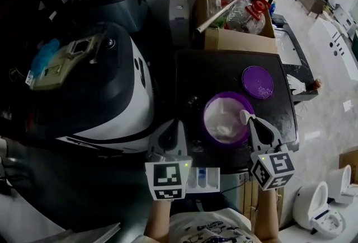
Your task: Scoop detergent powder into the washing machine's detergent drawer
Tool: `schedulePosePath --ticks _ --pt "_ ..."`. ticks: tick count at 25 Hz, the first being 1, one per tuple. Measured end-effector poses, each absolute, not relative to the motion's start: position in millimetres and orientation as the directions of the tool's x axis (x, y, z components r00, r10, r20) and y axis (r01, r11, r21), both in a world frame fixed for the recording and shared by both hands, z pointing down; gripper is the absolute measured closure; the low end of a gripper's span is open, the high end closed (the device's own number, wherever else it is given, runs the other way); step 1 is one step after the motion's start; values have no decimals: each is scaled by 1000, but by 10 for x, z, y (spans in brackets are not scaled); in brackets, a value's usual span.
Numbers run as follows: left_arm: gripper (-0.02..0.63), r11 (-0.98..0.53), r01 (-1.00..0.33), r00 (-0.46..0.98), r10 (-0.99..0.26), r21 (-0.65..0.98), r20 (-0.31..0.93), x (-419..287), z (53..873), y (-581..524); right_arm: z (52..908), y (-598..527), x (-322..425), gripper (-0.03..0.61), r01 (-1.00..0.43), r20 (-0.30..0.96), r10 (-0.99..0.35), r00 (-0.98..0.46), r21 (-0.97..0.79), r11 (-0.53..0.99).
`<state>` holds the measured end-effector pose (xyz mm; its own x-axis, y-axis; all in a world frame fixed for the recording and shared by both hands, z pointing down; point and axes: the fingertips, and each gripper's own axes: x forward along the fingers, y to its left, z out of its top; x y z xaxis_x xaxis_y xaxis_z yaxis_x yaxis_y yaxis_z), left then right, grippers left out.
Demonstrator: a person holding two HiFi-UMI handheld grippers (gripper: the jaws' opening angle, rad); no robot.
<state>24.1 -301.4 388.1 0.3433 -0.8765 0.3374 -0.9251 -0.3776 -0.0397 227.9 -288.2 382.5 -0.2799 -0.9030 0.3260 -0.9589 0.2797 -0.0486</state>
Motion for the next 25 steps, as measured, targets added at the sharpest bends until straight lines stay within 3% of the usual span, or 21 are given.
schedulePosePath --ticks 25 --pt "612 -359 -933 324 -874 -30 362 188 4000 -3031 3998 -2934 2167 558 -939 433 -837 -334 -72 337"
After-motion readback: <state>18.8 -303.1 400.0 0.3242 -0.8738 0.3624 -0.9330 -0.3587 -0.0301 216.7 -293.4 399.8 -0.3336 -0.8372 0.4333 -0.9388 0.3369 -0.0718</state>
